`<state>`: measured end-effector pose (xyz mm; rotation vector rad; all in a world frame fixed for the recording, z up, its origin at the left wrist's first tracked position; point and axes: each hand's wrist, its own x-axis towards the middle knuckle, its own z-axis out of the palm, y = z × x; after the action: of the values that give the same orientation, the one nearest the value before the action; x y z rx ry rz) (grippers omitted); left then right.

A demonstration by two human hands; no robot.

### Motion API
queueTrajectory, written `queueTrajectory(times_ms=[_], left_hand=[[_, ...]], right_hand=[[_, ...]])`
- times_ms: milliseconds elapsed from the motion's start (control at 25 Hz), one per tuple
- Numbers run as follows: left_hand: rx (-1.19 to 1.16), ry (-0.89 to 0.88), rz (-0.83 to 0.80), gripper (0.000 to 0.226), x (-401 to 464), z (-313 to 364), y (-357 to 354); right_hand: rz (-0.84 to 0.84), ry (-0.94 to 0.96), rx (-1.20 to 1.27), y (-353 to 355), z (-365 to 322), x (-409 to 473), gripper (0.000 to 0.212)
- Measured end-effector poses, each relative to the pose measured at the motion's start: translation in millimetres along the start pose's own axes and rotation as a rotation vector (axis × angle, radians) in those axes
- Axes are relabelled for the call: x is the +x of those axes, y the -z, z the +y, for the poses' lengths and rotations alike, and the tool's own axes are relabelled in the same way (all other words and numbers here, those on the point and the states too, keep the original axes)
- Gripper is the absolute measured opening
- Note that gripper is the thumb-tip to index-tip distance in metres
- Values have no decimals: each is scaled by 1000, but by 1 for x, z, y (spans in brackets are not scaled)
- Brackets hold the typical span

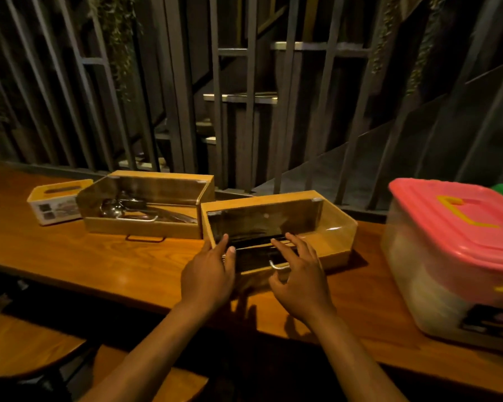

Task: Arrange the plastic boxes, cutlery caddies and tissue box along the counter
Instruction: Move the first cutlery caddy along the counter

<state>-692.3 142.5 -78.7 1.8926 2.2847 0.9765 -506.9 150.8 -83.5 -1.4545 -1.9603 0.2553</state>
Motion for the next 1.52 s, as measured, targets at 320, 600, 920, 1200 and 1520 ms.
queueTrajectory(times_ms=[320,600,920,1200,1520], left_hand=[[-382,-24,103,32,24,-7,4],[-619,158,-151,62,100,-20,-43],[-306,80,-91,66,42,18,-45],[-28,131,-199,90,-5,91,-50],[1,118,-145,79,-41,147,-61]], right_hand=[[-4,-49,-99,1,2,-11,86],[31,-120,-145,-6,-14,-6,81],[52,-136,-6,49,45,-51,75],[84,-234,-104,100,96,-71,74],[272,-194,-285,113,114,-84,55]])
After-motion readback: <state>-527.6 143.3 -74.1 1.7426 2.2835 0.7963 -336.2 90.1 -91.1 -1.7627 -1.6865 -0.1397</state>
